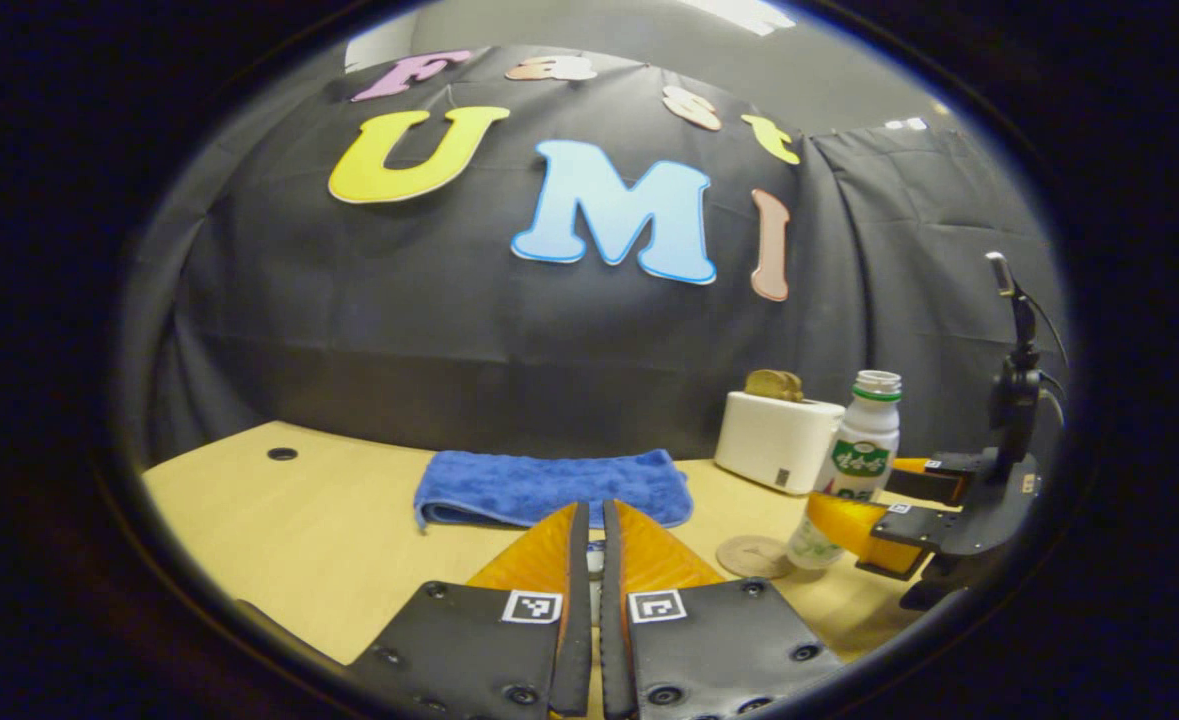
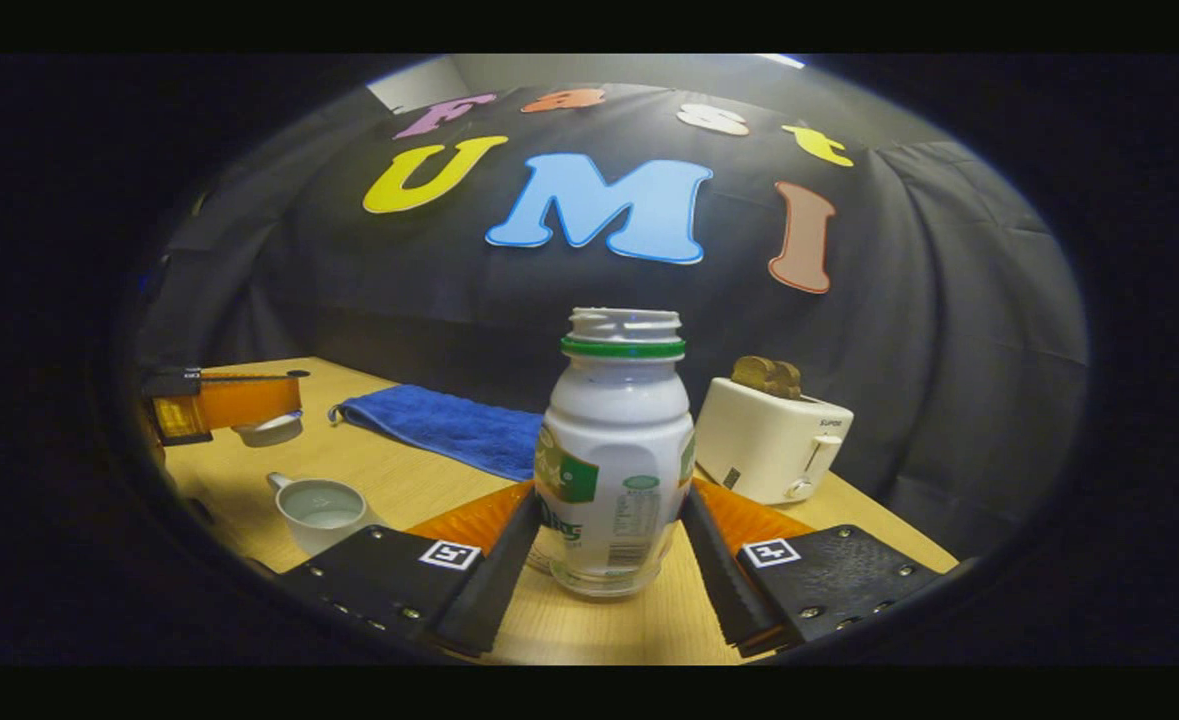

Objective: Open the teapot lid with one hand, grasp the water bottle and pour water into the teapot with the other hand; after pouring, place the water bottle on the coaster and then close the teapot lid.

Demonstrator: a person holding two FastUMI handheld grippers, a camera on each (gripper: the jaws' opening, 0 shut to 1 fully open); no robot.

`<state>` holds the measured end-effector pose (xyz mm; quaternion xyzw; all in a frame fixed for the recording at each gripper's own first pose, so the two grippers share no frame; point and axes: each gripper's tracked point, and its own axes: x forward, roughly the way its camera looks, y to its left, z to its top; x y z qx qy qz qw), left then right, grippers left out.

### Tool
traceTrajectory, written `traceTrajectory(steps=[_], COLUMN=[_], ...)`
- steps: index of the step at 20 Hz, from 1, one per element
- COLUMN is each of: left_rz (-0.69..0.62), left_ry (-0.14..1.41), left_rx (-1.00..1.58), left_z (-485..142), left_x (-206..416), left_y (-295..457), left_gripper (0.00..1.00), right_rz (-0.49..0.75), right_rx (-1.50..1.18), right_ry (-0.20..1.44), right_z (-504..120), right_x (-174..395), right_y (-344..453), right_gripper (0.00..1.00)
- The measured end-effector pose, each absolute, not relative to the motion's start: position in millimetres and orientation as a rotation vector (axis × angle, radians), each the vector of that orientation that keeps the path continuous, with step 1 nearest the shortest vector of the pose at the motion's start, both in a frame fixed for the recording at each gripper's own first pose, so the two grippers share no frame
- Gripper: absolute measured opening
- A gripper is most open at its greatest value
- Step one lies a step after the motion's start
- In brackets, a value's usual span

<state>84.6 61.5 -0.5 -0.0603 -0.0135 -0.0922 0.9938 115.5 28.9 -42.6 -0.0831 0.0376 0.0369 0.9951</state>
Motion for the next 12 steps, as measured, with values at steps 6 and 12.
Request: traceTrajectory(steps=[6, 12], left_rz=[-0.286, -0.303], left_ry=[-0.029, 0.002], left_rx=[-0.054, 0.033], left_z=[-6, -23], left_x=[79, 79], left_y=[17, 1], left_gripper=[0.14, 0.14], right_rz=[0.067, 0.06], right_rx=[-0.153, -0.142], right_ry=[0.065, 0.067], right_z=[-31, -31], right_x=[111, 112], right_y=[27, 22], right_gripper=[0.8, 0.8])
